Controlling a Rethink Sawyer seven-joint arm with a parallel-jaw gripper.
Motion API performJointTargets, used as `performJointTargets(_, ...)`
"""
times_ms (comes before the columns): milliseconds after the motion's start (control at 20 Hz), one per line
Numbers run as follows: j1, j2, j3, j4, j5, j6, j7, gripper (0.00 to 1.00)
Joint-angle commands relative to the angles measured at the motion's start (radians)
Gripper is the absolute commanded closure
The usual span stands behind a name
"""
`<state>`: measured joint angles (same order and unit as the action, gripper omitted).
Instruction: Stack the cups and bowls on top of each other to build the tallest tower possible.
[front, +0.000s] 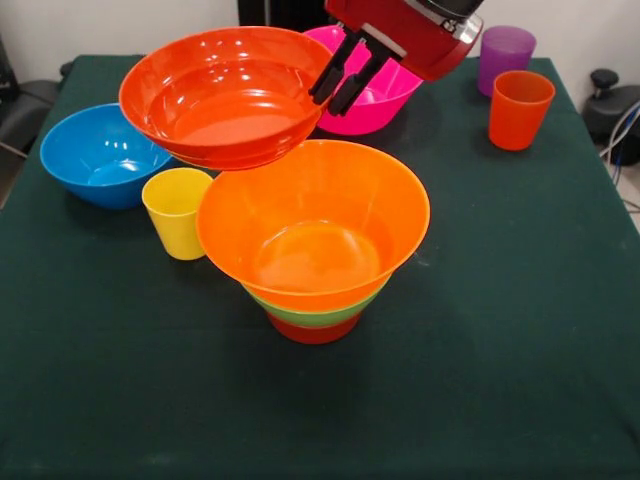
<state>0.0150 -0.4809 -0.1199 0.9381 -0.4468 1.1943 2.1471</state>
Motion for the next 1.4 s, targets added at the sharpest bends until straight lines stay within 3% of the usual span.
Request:
performJointTargets(50,0.031,0.017,0.015,0.013,0.025,-0.073,0.217,1.0)
performJointTargets(1400,0.086,0.217,-0.037,-0.115,0.12,-0.185,0.316,1.0)
